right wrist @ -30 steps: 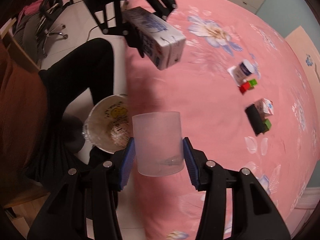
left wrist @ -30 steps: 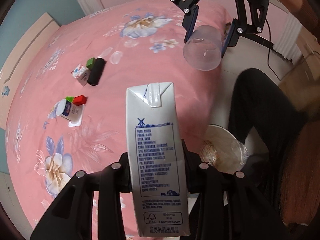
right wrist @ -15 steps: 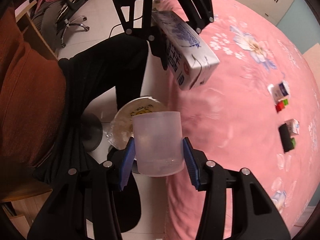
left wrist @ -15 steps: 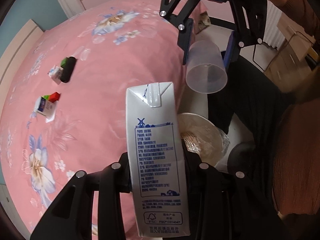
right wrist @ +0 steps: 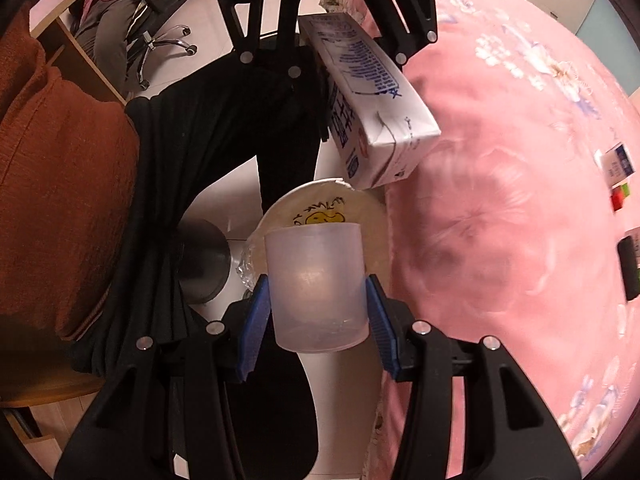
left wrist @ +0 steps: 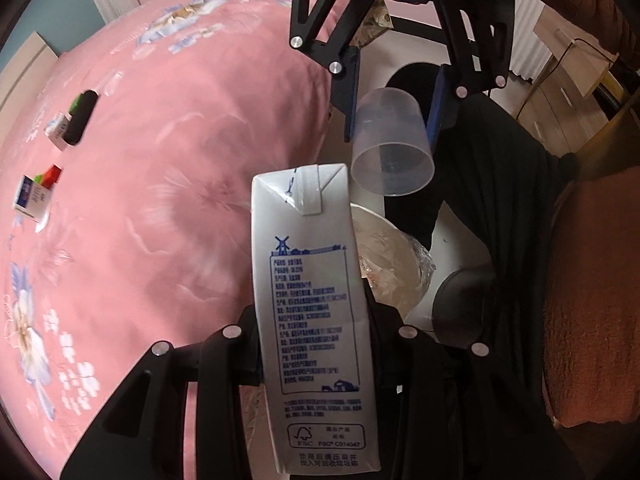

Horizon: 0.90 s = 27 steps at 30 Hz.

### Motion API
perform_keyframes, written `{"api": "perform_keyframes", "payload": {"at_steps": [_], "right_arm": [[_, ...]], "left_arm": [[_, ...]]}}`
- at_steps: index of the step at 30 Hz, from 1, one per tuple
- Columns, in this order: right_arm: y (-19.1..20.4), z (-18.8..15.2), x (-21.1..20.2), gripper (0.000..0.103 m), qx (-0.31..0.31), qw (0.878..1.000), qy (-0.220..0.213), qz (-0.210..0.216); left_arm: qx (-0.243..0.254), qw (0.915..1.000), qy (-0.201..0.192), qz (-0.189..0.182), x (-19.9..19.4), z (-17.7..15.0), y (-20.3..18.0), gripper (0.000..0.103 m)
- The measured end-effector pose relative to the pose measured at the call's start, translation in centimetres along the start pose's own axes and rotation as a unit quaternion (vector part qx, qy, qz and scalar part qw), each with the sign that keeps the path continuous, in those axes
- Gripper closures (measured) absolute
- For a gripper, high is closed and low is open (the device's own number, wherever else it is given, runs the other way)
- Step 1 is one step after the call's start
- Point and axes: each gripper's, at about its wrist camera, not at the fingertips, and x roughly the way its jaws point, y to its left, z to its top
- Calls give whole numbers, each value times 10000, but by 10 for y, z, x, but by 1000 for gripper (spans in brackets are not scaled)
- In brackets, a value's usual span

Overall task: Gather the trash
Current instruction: 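Carry the cup and milk carton in both tools over the trash bin, then open both tools to drop the cup and carton into the bin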

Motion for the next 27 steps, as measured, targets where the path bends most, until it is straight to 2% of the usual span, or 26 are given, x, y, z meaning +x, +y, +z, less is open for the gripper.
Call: {"api": "perform_keyframes", "payload": {"at_steps": [16, 23, 26, 27], "right_arm": [[-5, 1, 73, 54, 38, 9986, 152, 508], [-17, -1, 98, 54, 90, 9984, 194, 518], [-22, -4, 108, 54, 192, 9987, 230, 422], [-24, -4, 110, 52, 226, 9985, 249, 432]], "left_arm": [[41, 9982, 274, -538, 65, -15, -10, 64], [114, 9972, 402, -617, 90, -24, -14, 64], [93, 9972, 474, -562, 100, -26, -14, 57], [68, 9972, 445, -593, 101, -26, -13, 52]]}}
